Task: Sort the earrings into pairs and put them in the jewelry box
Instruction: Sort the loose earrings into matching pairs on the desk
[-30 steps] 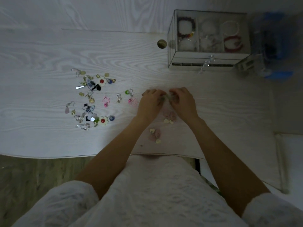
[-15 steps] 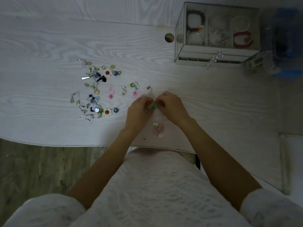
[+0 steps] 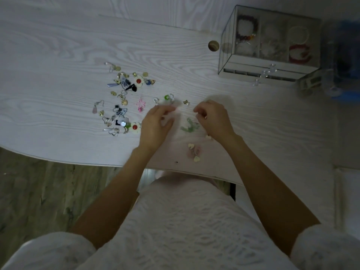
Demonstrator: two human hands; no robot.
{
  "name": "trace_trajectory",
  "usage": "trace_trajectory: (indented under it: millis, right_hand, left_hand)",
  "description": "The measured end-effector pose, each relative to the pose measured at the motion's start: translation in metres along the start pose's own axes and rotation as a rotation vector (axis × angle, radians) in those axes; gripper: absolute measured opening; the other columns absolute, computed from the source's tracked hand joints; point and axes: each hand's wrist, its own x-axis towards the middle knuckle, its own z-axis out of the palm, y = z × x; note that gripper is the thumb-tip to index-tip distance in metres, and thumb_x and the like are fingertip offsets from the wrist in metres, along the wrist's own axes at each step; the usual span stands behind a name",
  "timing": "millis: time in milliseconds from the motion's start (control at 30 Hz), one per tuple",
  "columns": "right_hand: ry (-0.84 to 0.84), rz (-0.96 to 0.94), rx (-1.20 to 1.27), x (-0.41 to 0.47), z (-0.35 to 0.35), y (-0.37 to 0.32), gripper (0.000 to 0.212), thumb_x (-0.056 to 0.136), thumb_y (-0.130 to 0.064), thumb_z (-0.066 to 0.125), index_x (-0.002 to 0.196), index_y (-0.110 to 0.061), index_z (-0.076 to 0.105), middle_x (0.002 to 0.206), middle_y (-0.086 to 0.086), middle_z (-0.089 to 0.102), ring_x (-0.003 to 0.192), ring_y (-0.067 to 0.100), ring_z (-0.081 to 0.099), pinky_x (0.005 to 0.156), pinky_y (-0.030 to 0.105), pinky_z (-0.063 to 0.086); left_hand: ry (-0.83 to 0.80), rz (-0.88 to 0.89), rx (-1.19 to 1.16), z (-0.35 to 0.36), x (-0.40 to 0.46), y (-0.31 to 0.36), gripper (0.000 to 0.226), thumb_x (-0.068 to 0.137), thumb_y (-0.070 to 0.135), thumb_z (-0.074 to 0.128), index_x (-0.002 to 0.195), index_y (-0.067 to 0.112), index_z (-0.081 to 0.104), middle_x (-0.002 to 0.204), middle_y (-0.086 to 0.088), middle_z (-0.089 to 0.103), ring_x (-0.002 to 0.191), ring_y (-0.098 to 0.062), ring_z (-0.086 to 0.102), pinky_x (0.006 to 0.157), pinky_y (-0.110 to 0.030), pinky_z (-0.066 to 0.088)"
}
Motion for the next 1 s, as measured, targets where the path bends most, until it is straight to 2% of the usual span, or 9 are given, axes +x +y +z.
trace_trajectory:
  millis: [133,300,367,467,600,700,800,867,1000]
  right_hand:
    - [-0.003,-0.047,0.011,0.024,0.001,-0.011,0.020,0.084,-0.004,0.061,0.103,-0.008,0.064,0.103,0.011,0.059,0.085,0.019,0.058,0.078,0.029,0.048]
    - [-0.112,-0.169,-0.154,0.046,0.017,-0.030,0.033,0.082,-0.014,0.063,0.115,-0.011,0.058,0.115,0.010,0.057,0.107,0.027,0.047,0.087,0.032,0.040]
    - [-0.128,-0.207,-0.220,0.050,0.025,-0.040,0.036,0.081,-0.020,0.065,0.114,-0.010,0.056,0.113,0.010,0.060,0.104,0.028,0.048,0.087,0.035,0.040]
    - [-0.077,-0.135,-0.204,0.053,0.036,-0.045,0.032,0.081,-0.024,0.066,0.105,-0.008,0.055,0.102,0.009,0.064,0.095,0.027,0.052,0.079,0.035,0.042]
    - [-0.052,-0.092,-0.173,0.059,0.042,-0.046,0.026,0.082,-0.023,0.063,0.102,-0.009,0.055,0.094,0.011,0.065,0.088,0.027,0.054,0.070,0.035,0.043]
    - [-0.105,-0.097,-0.147,0.066,0.042,-0.053,0.024,0.083,-0.018,0.061,0.104,-0.009,0.057,0.100,0.011,0.064,0.092,0.027,0.055,0.072,0.035,0.046]
    - [-0.143,-0.097,-0.092,0.072,0.043,-0.058,0.020,0.086,-0.015,0.056,0.104,-0.010,0.060,0.105,0.009,0.060,0.092,0.024,0.057,0.071,0.027,0.041]
    - [-0.150,-0.124,-0.115,0.075,0.044,-0.062,0.019,0.087,-0.015,0.055,0.105,-0.009,0.062,0.106,0.010,0.059,0.089,0.024,0.058,0.070,0.024,0.037]
    - [-0.179,-0.148,-0.173,0.080,0.050,-0.069,0.013,0.085,-0.007,0.060,0.097,-0.007,0.064,0.106,0.013,0.059,0.088,0.027,0.058,0.071,0.029,0.044]
  left_hand:
    - [0.057,-0.052,0.150,-0.021,0.027,-0.018,0.029,0.082,0.017,0.066,0.110,0.011,0.062,0.107,-0.007,0.066,0.094,-0.023,0.058,0.083,-0.028,0.040]
    - [-0.109,-0.005,0.429,-0.023,0.055,-0.019,0.048,0.079,0.034,0.067,0.124,0.020,0.055,0.125,-0.006,0.057,0.114,-0.031,0.048,0.092,-0.041,0.034]
    - [-0.162,0.064,0.462,-0.020,0.062,-0.018,0.044,0.083,0.033,0.063,0.125,0.022,0.055,0.130,-0.003,0.055,0.117,-0.031,0.044,0.092,-0.042,0.031]
    - [-0.188,0.177,0.493,-0.020,0.070,-0.021,0.028,0.085,0.025,0.060,0.113,0.022,0.065,0.125,0.001,0.060,0.111,-0.030,0.047,0.085,-0.040,0.032]
    - [-0.117,0.170,0.459,-0.020,0.073,-0.024,0.016,0.080,0.021,0.063,0.094,0.017,0.071,0.103,-0.003,0.069,0.093,-0.032,0.055,0.076,-0.038,0.038]
    - [-0.078,0.140,0.374,-0.027,0.068,-0.033,0.025,0.076,0.020,0.062,0.099,0.013,0.069,0.102,-0.008,0.069,0.091,-0.033,0.059,0.078,-0.036,0.042]
    - [0.076,0.003,0.184,-0.053,0.055,-0.042,0.025,0.083,0.016,0.061,0.106,0.014,0.068,0.108,-0.005,0.067,0.100,-0.025,0.056,0.083,-0.028,0.038]
    - [0.187,-0.091,0.072,-0.074,0.044,-0.051,0.023,0.085,0.015,0.057,0.105,0.017,0.068,0.108,0.000,0.068,0.099,-0.018,0.057,0.084,-0.028,0.043]
    - [0.222,-0.298,0.010,-0.102,0.030,-0.066,0.023,0.086,0.016,0.054,0.105,0.019,0.067,0.109,0.005,0.067,0.093,-0.012,0.060,0.084,-0.032,0.049]
